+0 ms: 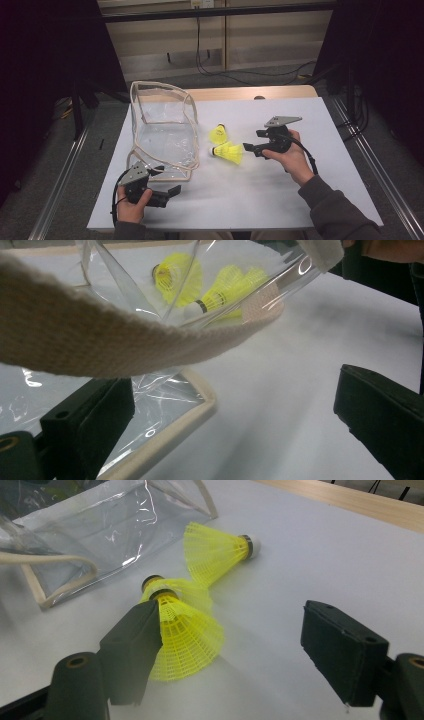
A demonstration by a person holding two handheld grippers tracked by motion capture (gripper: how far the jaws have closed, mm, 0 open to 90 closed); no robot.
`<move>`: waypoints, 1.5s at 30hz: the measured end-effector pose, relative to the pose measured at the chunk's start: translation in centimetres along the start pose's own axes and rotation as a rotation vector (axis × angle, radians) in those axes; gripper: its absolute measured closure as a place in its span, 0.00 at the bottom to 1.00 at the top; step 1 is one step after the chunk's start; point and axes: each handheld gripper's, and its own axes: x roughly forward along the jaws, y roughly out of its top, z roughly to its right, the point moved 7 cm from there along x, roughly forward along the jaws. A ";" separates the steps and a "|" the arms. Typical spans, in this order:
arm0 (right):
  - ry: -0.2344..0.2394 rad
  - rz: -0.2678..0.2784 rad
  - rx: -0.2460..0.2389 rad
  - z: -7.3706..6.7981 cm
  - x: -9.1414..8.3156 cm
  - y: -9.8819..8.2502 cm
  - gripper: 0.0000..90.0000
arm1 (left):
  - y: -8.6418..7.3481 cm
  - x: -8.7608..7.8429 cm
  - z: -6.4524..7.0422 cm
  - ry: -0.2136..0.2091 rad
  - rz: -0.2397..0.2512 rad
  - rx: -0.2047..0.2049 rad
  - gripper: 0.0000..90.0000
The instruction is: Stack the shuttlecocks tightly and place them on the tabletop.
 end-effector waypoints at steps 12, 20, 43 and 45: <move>-0.003 0.000 0.018 0.3 1.1 1.1 0.21 | 0.0 -0.2 0.0 0.003 0.004 -0.001 0.03; -0.019 -0.012 0.022 0.5 2.1 1.5 0.18 | 0.0 -0.2 0.0 0.002 0.009 -0.003 0.03; -0.034 -0.012 0.029 0.9 3.8 2.7 0.13 | 0.0 -0.3 -0.1 0.002 0.009 -0.002 0.03; -0.034 -0.016 0.024 0.9 3.9 2.9 0.13 | 0.0 -0.3 -0.1 0.002 0.009 -0.003 0.03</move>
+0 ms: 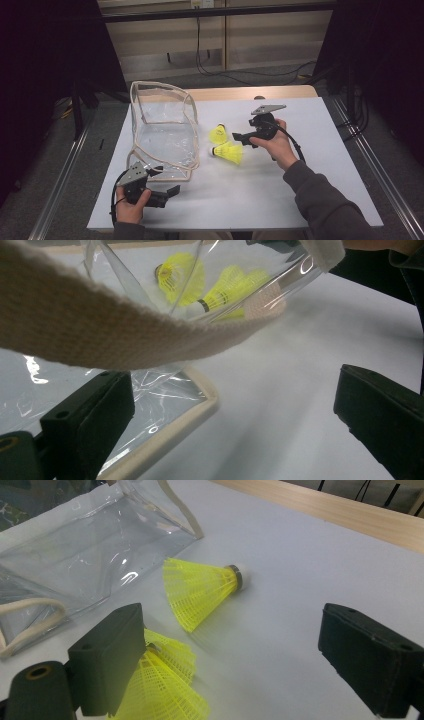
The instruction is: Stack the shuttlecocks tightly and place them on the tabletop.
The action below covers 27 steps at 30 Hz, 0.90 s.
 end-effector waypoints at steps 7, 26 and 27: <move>0.000 -0.002 0.000 -0.1 0.5 0.4 0.12 | 0.0 0.0 0.0 -0.002 -0.002 -0.001 0.03; -0.009 -0.035 -0.031 -0.8 2.0 1.0 0.11 | 0.0 0.0 -0.1 0.002 0.001 -0.001 0.03; -0.009 -0.033 -0.029 -0.8 2.1 1.0 0.11 | 0.0 0.0 -0.1 0.002 0.002 -0.002 0.03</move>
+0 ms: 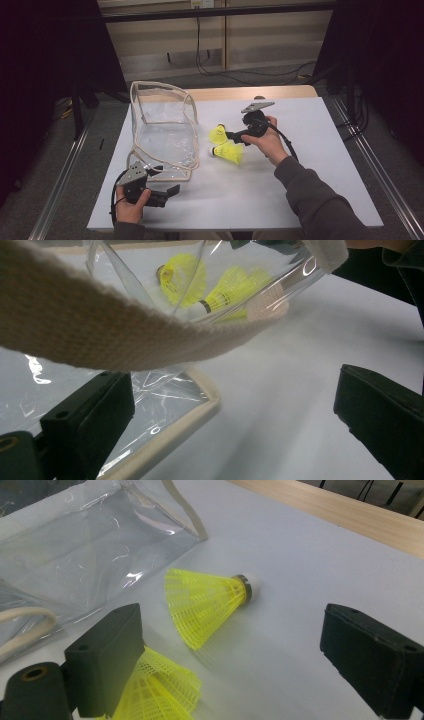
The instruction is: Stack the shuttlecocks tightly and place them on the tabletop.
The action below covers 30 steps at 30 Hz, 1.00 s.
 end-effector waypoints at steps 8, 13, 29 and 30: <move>0.003 -0.008 -0.004 -0.3 0.8 0.0 0.11 | 0.0 0.0 0.0 -0.001 0.000 -0.001 0.03; 0.005 -0.010 -0.004 -0.5 1.1 0.1 0.12 | 0.0 0.0 0.0 0.001 0.002 -0.002 0.03; -0.006 -0.028 -0.019 -0.3 1.8 -0.1 0.16 | 0.2 0.1 -0.3 0.016 0.017 -0.010 0.03; -0.004 -0.029 -0.018 -0.3 1.8 -0.1 0.16 | 0.2 0.1 -0.3 0.018 0.019 -0.011 0.03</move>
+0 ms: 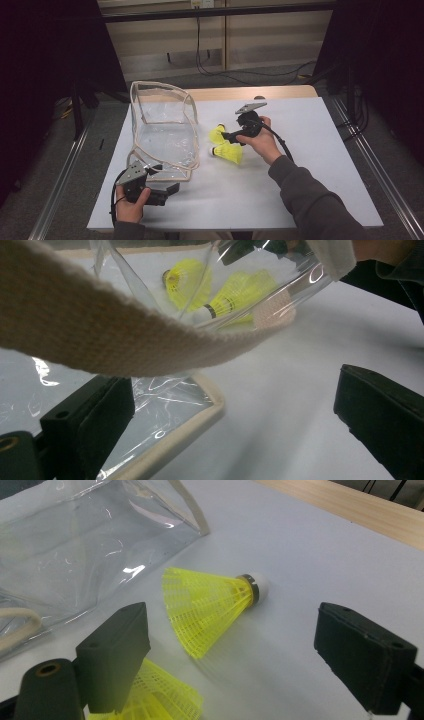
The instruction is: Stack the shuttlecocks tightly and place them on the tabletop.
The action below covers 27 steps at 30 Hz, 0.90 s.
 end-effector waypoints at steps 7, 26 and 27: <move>0.001 -0.003 -0.008 0.0 0.2 0.0 0.17 | 0.0 0.0 -0.1 0.013 0.002 -0.005 0.03; -0.002 -0.026 -0.026 -0.2 1.2 0.1 0.22 | 0.1 0.0 -0.2 0.016 0.011 -0.006 0.03; -0.002 -0.027 -0.031 -0.2 1.2 0.1 0.24 | 0.1 0.0 -0.2 0.016 0.011 -0.006 0.03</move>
